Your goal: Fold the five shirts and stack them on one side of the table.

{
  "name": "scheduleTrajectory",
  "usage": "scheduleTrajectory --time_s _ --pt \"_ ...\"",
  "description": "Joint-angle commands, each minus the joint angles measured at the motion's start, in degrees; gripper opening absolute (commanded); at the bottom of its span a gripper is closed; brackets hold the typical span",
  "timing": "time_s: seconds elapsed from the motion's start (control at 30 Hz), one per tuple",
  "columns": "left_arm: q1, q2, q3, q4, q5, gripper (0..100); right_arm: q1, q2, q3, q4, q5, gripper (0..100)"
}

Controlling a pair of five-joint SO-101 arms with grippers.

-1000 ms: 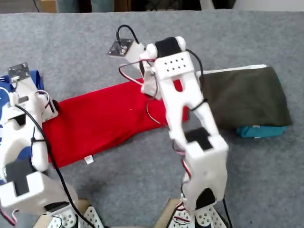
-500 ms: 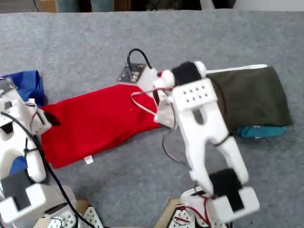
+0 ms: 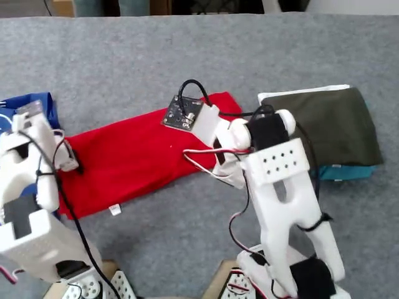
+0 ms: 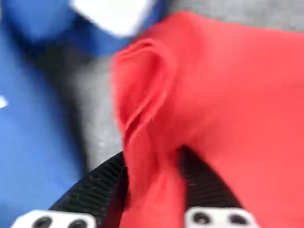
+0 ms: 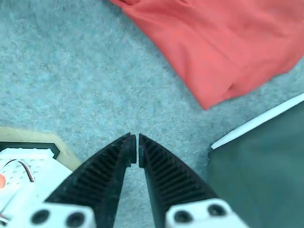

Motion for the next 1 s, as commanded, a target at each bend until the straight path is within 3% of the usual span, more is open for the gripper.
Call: scheduleTrajectory --time_s 0.0,0.23,0.53,0.8,0.97 --pt "2.7 2.5 -3.3 3.3 -0.4 4 0.9 -2.4 0.0 -0.3 -0.5 1.5" --pt "12.4 -1.0 -11.1 11.6 0.0 3 1.1 -2.5 -0.5 -1.2 -0.6 1.5" --pt "24.8 -4.7 -27.7 24.6 0.1 3 12.6 -2.0 -13.5 -1.0 3.3 1.5" --pt "35.2 -4.7 -45.8 31.0 7.1 3 28.2 -2.0 -14.8 -20.0 12.8 1.5" --pt "42.2 -1.6 -51.6 26.2 10.6 3 35.1 -2.0 -11.1 -35.8 12.8 1.5"
